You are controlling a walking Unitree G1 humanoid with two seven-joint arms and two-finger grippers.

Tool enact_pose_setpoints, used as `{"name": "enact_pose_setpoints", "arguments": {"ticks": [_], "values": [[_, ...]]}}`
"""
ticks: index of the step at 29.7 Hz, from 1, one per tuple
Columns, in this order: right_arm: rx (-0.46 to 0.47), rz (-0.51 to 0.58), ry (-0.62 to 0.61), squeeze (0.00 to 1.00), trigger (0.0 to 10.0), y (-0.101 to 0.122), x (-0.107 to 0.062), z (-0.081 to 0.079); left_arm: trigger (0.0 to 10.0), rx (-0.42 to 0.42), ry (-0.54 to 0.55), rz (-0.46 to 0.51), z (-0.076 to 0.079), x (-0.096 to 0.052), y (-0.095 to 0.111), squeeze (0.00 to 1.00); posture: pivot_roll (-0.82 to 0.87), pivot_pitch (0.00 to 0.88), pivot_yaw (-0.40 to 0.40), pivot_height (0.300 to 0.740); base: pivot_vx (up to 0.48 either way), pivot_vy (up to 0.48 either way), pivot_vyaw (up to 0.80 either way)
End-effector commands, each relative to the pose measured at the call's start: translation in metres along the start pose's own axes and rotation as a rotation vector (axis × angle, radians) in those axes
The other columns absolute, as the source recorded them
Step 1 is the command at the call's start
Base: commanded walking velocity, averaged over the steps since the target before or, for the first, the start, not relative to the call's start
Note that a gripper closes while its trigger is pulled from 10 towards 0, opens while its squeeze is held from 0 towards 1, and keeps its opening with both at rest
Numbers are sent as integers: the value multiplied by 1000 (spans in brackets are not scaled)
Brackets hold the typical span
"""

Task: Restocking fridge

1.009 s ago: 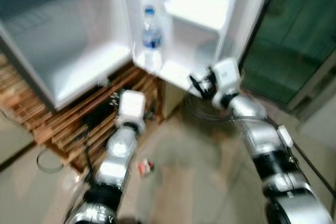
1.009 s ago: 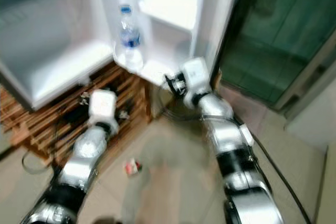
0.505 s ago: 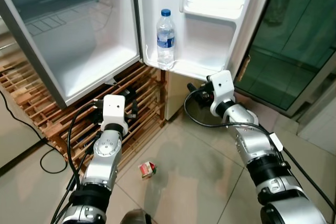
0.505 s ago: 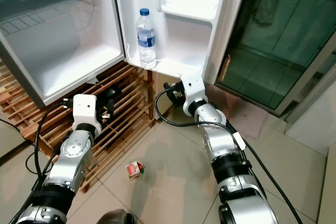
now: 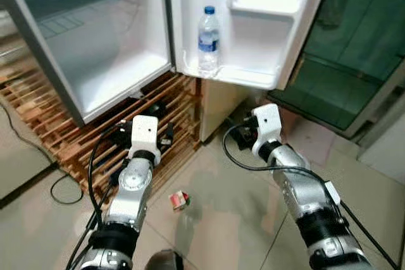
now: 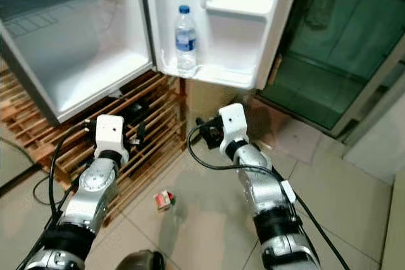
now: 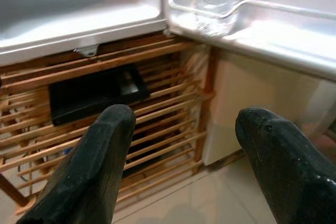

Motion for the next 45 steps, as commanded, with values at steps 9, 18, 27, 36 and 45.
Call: {"name": "enact_pose_setpoints", "arguments": {"ticks": [9,18,27,36,45], "values": [[-5,9,-8,0,10000,3,0,1,10000,12,-2,-1,-1,1,2,0,105,27,-2,740,0,480,437],[-21,48,-107,0,10000,2,-16,22,10000,-3,-6,-3,-4,-7,-4,0,99,33,-2,740,0,467,434],[62,198,-528,0,10000,7,-62,99,10000,32,26,-2,-13,-6,-4,0,107,29,-3,740,-92,336,338],[-130,364,-547,0,10000,40,-99,84,10000,-18,189,48,-59,-12,13,0,89,27,0,740,0,0,0],[-121,309,-494,0,10000,31,-81,71,10000,-29,110,88,-38,-5,30,0,92,9,3,740,189,0,249]]}}
Point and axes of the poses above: a point about 5 cm out from each wrist's last joint towards the gripper, its own x axis pointing out of the wrist towards the gripper, its own y axis along the axis of the wrist's last joint, z = x × y, the point moved 5 cm from there along x, pointing out of the wrist towards the gripper, and after that the axes turned 14 degrees about x, right-handed, at the moved point
